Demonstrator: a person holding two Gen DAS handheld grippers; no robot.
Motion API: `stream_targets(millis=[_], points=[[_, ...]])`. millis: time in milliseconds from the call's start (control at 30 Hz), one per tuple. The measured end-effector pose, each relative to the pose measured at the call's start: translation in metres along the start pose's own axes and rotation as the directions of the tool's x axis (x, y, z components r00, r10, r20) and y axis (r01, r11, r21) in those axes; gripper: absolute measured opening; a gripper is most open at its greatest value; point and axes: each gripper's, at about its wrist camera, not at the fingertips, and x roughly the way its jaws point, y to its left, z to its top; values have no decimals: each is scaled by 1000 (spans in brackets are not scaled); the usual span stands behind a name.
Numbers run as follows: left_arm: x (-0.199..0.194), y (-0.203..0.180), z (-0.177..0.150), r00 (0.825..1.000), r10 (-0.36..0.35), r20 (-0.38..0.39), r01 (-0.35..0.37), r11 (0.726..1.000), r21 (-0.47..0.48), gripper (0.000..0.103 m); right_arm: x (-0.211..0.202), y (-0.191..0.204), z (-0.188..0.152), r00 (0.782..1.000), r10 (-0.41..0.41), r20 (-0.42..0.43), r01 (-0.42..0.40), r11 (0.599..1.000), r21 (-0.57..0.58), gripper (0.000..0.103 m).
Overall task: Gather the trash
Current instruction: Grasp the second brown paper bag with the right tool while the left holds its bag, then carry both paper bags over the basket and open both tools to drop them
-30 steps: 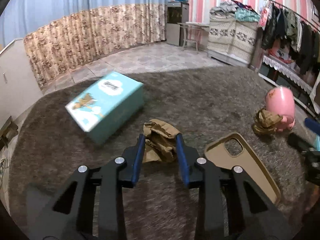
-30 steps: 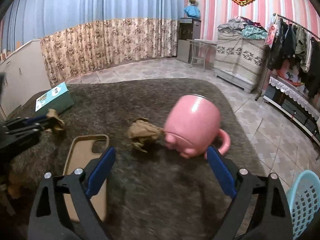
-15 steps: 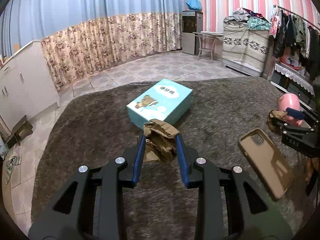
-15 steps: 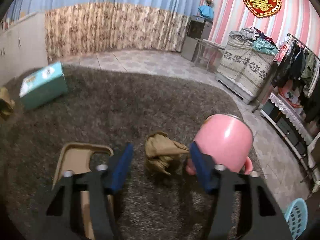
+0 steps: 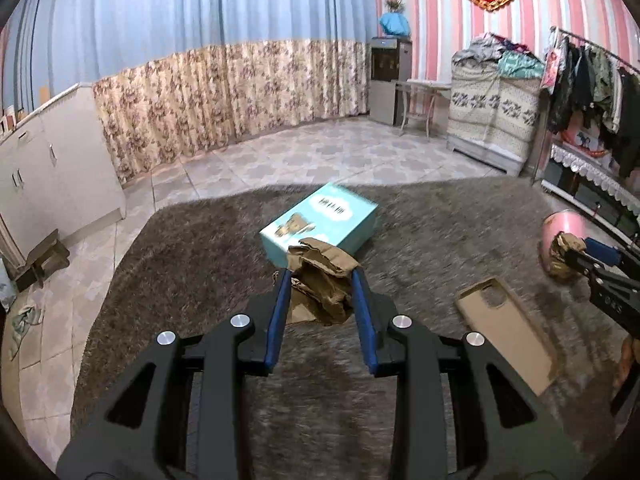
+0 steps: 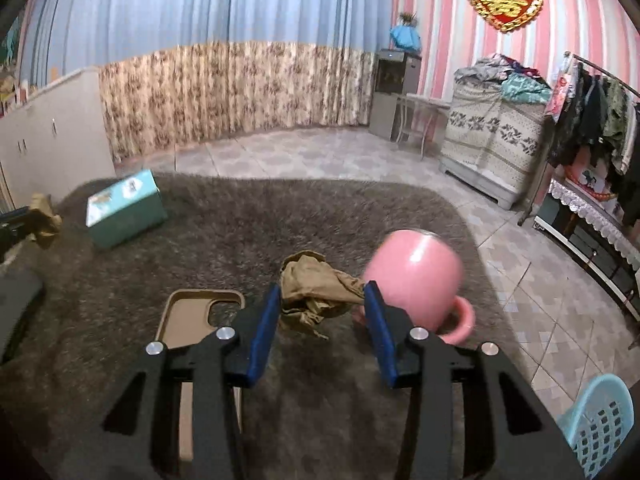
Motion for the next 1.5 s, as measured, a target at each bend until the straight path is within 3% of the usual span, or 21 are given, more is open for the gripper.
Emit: stream_targets(millis=[400, 733, 867, 1100, 1233, 1500], points=[[-53, -99, -10, 986, -155, 56, 150, 985, 80, 30, -111, -117, -40, 990, -117, 80, 99, 975, 198, 43], [-64, -184, -32, 960, -279, 33, 273, 954, 124, 30, -162, -180, -106, 954, -294, 64, 259, 911, 320, 44], [-61, -220, -42, 948, -319, 10, 314, 939, 143, 30, -172, -201, -119, 928, -369, 50, 331, 879, 344, 44], [-59, -289, -49, 916, -401, -24, 399, 902, 161, 30, -188, -239, -132, 885, -466, 13, 433, 832, 348, 44], [-71, -332, -51, 888, -459, -24, 454, 870, 192, 30, -193, -269, -141, 887, -461, -24, 432, 811, 395, 44], [-97, -418, -66, 824, -564, -44, 552, 784, 285, 30, -204, -305, -156, 866, -498, -48, 463, 762, 452, 44]])
